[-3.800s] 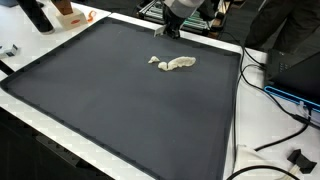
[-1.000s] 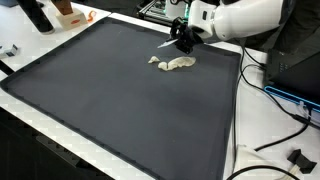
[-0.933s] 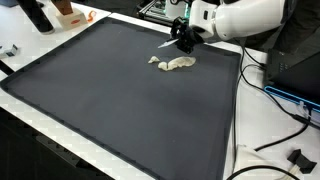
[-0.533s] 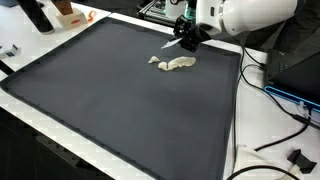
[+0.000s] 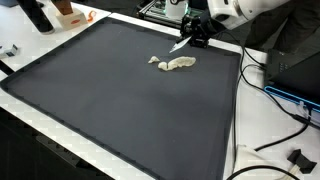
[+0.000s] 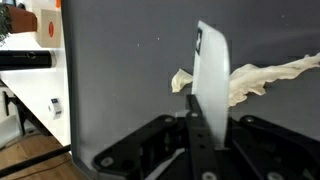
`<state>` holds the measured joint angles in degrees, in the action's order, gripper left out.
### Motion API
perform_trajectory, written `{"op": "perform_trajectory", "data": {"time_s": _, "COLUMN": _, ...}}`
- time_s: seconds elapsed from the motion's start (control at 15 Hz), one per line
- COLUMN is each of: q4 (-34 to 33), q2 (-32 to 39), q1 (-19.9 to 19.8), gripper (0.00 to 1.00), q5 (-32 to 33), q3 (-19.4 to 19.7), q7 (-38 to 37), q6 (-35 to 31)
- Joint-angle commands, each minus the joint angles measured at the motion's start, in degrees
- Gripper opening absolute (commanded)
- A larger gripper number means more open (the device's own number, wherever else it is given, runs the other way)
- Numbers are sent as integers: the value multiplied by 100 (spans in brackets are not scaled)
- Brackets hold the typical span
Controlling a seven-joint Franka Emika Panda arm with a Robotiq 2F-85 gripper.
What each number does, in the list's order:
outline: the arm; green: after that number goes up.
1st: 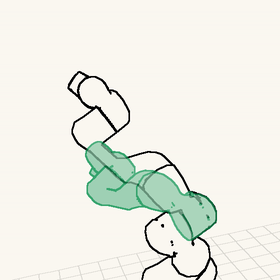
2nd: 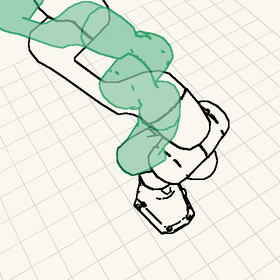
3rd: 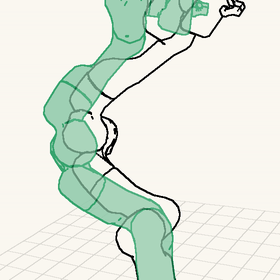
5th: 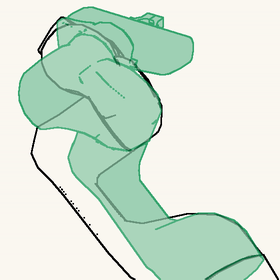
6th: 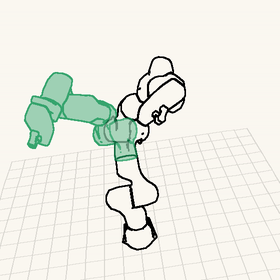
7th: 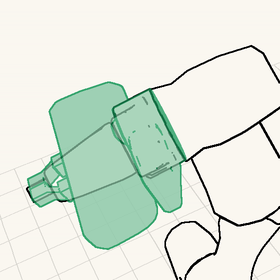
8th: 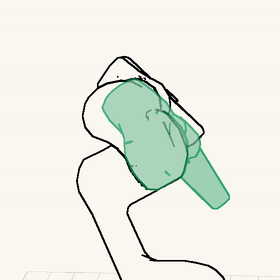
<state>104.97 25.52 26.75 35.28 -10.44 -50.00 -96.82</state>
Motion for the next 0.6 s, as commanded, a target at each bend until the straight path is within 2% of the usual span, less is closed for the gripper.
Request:
{"op": "perform_trajectory", "data": {"time_s": 0.0, "q4": 712, "q2": -640, "q1": -161, "gripper": 1, "q5": 12, "q3": -175, "q7": 530, "q6": -722}}
{"op": "perform_trajectory", "data": {"time_s": 0.53, "q4": 1589, "q2": -1552, "q1": -396, "gripper": 1, "q5": -301, "q3": -328, "q7": 1562, "q6": -2025}}
